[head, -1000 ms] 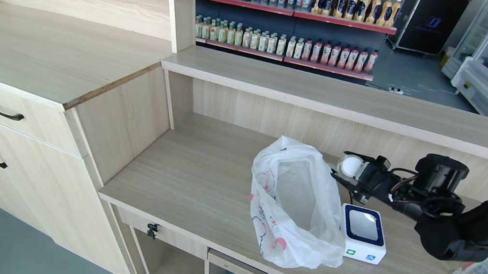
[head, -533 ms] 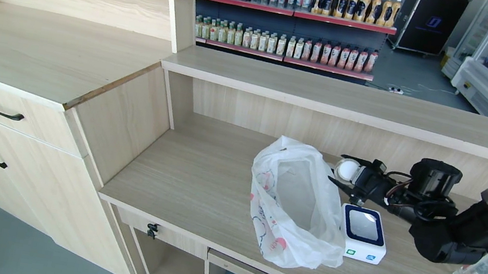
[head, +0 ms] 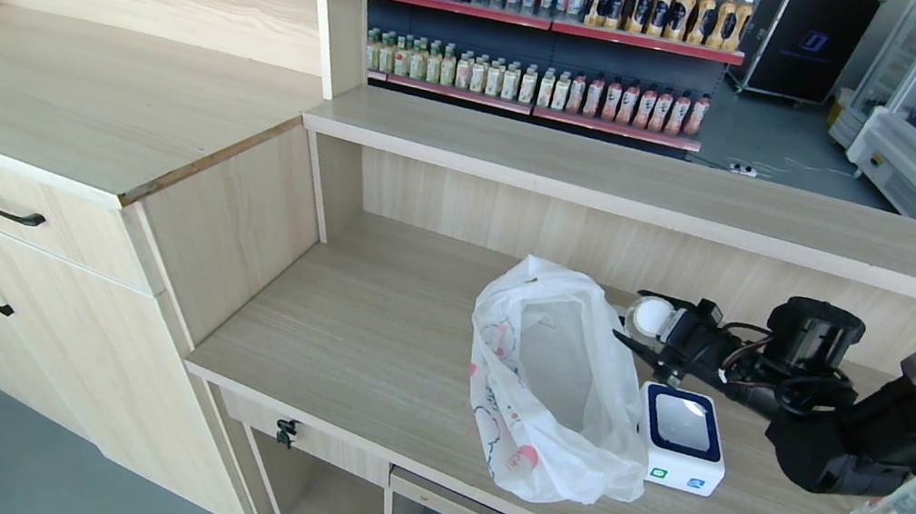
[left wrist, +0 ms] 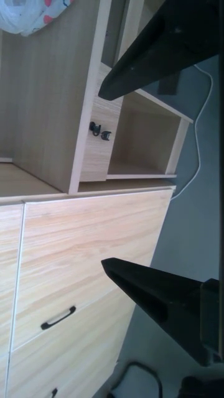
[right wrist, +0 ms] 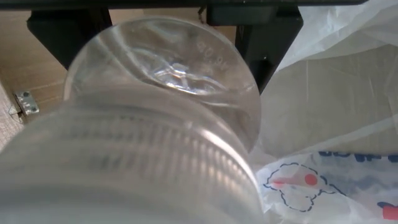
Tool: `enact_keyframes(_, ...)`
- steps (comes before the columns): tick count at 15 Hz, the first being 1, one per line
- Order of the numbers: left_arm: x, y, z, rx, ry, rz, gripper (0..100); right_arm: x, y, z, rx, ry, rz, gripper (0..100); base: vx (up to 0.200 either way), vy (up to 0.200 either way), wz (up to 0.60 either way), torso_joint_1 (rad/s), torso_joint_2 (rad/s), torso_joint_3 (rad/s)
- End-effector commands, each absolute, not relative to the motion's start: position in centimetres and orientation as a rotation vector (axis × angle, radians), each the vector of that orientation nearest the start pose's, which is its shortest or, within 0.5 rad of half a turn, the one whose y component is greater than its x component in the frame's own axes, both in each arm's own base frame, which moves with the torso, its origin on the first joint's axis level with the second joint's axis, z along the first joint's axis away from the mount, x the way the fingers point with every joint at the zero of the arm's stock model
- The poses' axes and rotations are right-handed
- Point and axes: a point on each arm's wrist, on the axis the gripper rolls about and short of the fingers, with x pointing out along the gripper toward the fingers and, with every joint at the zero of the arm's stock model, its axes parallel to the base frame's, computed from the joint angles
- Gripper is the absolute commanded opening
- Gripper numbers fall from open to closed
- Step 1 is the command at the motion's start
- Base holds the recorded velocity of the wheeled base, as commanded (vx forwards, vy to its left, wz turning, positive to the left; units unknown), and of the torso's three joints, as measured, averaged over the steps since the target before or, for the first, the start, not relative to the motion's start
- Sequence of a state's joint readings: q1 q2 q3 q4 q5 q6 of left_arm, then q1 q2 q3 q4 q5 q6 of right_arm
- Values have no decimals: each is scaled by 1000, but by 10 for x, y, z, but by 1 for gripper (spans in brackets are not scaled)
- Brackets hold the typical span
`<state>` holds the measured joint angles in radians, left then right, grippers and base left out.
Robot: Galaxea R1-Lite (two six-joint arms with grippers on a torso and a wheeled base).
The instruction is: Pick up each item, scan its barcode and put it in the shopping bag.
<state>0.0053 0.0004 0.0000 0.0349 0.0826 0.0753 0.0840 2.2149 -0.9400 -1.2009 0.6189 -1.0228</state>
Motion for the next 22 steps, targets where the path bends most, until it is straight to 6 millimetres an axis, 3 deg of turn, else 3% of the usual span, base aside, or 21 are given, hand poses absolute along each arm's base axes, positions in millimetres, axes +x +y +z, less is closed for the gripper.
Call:
enact_keyframes(1, -23, 2, 72, 76, 39, 88, 100, 389, 50, 117, -909, -323, 659, 0, 0, 0, 0, 0, 0, 0)
enact_keyframes(3, -23, 2, 72, 76, 39, 88, 100, 353, 56, 179, -734, -270, 674, 0, 0, 0, 0, 0, 0, 0)
enact_keyframes(4, -23, 2, 72, 76, 39, 88, 100, 343, 54, 191, -689, -245, 679, 0, 0, 0, 0, 0, 0, 0)
enact_keyframes(5, -23, 2, 72, 76, 39, 86, 100, 304, 45, 221, -530, -143, 680, 0, 0, 0, 0, 0, 0, 0)
enact_keyframes(7, -23, 2, 72, 76, 39, 86, 100, 278, 12, 218, -483, -14, 556, 0, 0, 0, 0, 0, 0, 0)
enact_keyframes(9, -23, 2, 72, 76, 39, 88, 100, 270, -25, 210, -472, 51, 426, 0, 0, 0, 0, 0, 0, 0)
enact_keyframes(11, -23, 2, 72, 76, 39, 88, 100, 265, -40, 216, -477, 44, 358, 0, 0, 0, 0, 0, 0, 0)
enact_keyframes(18, -23, 2, 72, 76, 39, 88, 100, 250, -43, 228, -488, 24, 259, 0, 0, 0, 0, 0, 0, 0)
enact_keyframes(20, -23, 2, 72, 76, 39, 88, 100, 247, -42, 229, -470, 34, 224, 0, 0, 0, 600, -22, 46, 46)
enact_keyframes(22, -23, 2, 72, 76, 39, 88, 100, 252, -26, 239, -369, 20, 170, 0, 0, 0, 600, -134, 312, 188)
